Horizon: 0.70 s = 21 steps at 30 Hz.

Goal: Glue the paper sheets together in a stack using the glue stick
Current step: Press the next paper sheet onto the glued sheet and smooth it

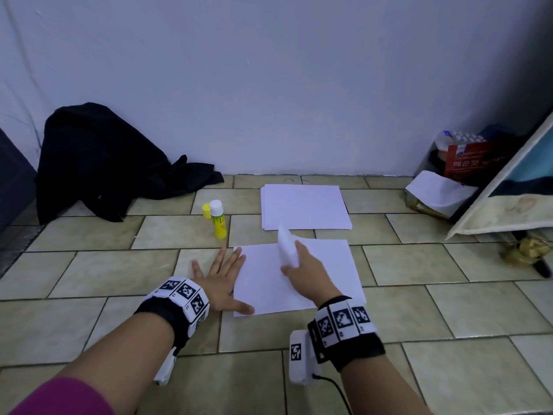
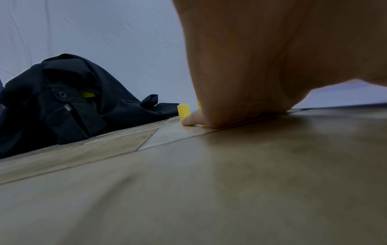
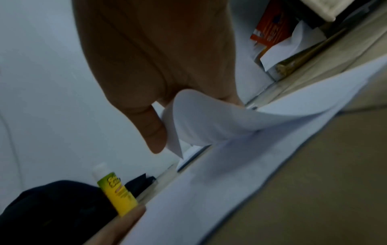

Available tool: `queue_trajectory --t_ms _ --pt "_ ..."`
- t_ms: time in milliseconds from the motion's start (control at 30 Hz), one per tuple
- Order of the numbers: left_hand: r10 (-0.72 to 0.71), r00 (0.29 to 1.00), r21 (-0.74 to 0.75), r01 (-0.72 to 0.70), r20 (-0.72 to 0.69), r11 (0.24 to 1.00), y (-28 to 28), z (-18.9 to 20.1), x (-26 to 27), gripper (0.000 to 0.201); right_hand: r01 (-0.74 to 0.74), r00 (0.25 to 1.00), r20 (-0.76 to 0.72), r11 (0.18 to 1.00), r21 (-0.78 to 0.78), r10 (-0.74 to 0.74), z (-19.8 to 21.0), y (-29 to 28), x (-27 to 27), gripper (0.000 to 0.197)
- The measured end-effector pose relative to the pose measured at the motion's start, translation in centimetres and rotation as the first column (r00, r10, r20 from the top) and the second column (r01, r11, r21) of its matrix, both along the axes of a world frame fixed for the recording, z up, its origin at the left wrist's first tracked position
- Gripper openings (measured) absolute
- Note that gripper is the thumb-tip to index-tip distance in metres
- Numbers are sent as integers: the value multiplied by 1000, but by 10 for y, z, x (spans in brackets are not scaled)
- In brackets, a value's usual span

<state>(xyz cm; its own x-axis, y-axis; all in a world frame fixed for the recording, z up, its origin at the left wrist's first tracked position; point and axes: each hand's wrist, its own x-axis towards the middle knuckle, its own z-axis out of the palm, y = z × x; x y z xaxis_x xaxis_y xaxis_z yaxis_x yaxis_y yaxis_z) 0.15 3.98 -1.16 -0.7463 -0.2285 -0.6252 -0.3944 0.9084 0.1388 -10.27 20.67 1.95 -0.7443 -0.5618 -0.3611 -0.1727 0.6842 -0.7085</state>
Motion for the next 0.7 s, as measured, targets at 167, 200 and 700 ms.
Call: queue_trajectory --t_ms 167,200,700 --pt "2 1000 2 -2 8 1000 -1 0 1 121 -54 998 -32 995 86 57 -2 -10 11 63" --pt "1 1000 5 -1 8 1000 -1 0 1 121 -57 998 -34 995 86 60 0 -12 13 62" --pt "-3 1000 11 3 9 1000 1 4 2 119 -109 993 -36 988 111 114 3 -25 31 60"
